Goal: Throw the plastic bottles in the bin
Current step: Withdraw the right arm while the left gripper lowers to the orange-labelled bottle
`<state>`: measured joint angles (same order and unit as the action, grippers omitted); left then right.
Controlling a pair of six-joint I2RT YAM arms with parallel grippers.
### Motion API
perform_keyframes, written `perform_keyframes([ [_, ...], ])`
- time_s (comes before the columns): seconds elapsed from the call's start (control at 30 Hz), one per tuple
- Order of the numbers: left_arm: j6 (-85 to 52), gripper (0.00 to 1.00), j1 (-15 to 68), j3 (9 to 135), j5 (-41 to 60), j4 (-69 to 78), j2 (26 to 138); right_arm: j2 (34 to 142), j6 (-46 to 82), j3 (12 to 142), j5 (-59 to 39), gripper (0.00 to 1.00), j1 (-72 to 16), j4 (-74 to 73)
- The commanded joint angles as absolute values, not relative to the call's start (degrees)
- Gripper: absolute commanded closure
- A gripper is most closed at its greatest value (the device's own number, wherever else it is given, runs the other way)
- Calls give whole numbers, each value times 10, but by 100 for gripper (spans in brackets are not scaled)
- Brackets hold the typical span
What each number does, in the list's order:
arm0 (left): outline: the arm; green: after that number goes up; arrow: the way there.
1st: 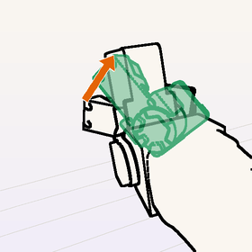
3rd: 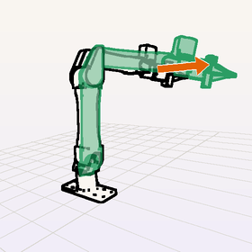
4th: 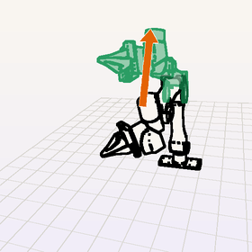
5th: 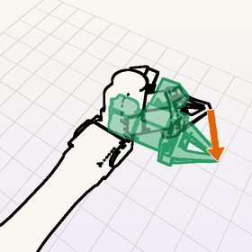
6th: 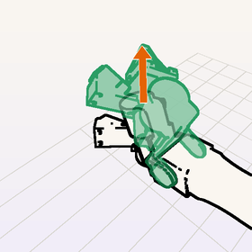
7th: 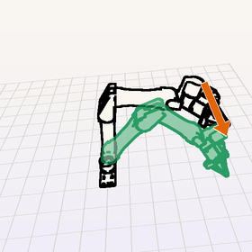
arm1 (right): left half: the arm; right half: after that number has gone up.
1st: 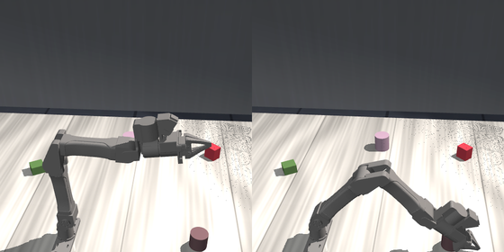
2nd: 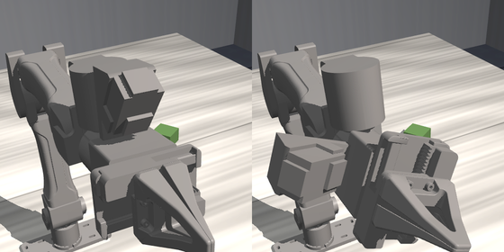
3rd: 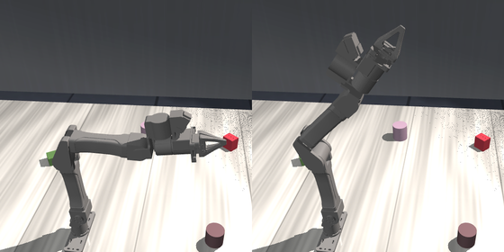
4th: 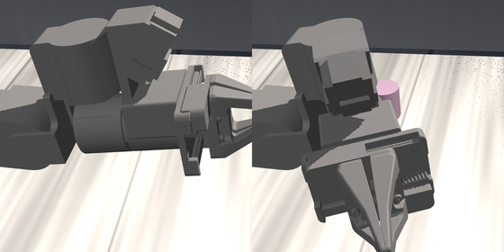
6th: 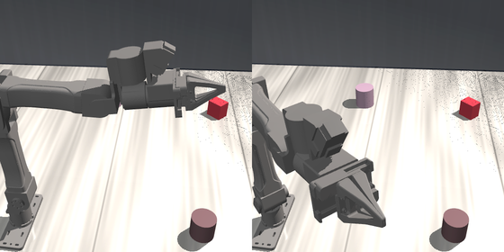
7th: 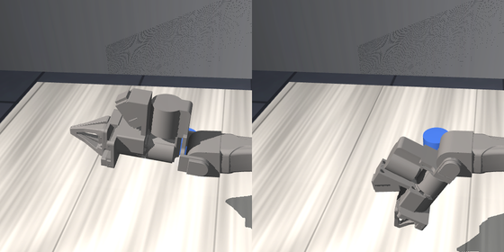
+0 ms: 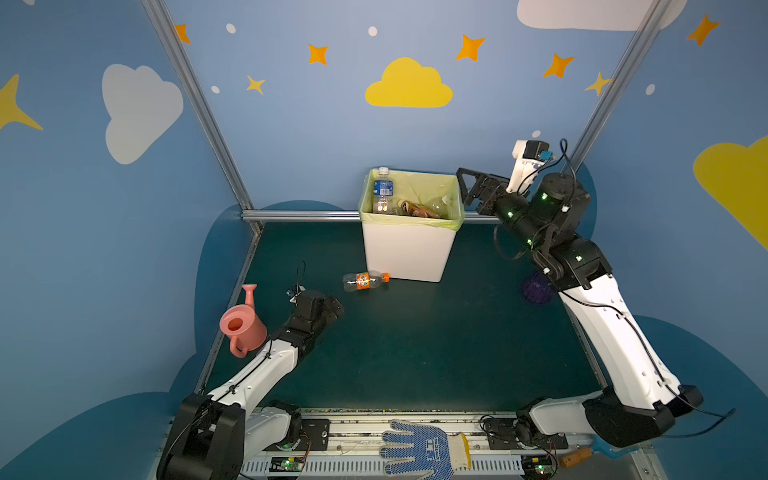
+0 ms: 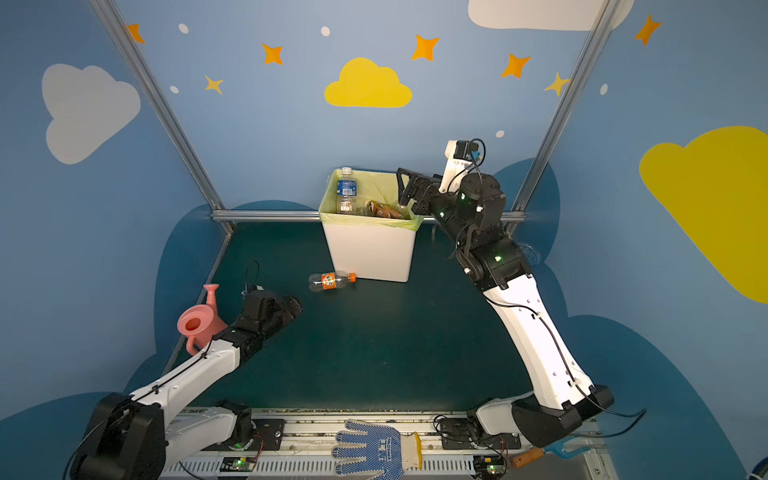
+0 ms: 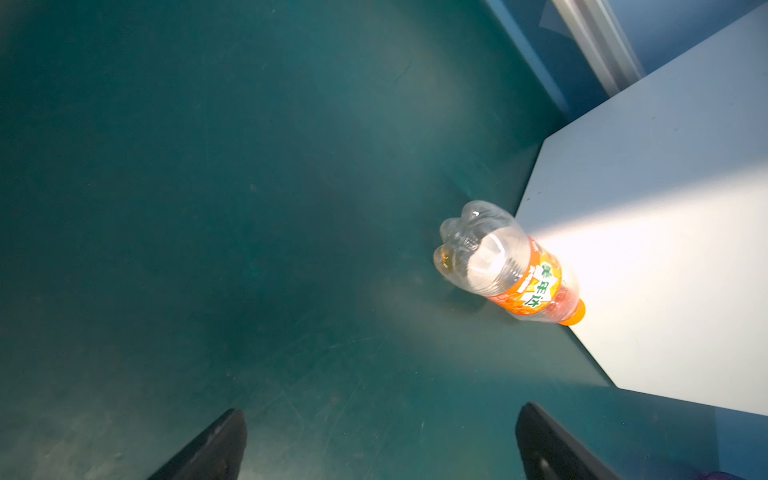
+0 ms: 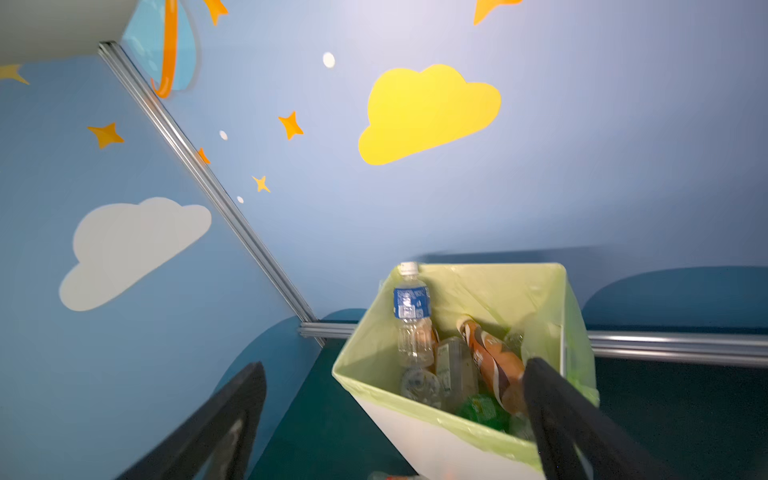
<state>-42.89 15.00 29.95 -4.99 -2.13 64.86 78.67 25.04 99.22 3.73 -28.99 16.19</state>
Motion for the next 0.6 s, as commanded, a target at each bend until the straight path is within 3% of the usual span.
perform_keyframes([
  [0.0, -361, 0, 152, 340, -32, -14, 662, 786, 257, 891, 52, 5, -274, 160],
  [0.23, -172, 0, 189, 493, -57, -130, 789, 699, 318, 678, 34, 5, -214, 122],
  [0.37, -35, 0, 240, 571, -119, -168, 870, 655, 348, 577, 14, 5, -170, 110],
  [0.57, 90, 0, 262, 617, -139, -164, 944, 591, 380, 473, -6, 5, -110, 107],
])
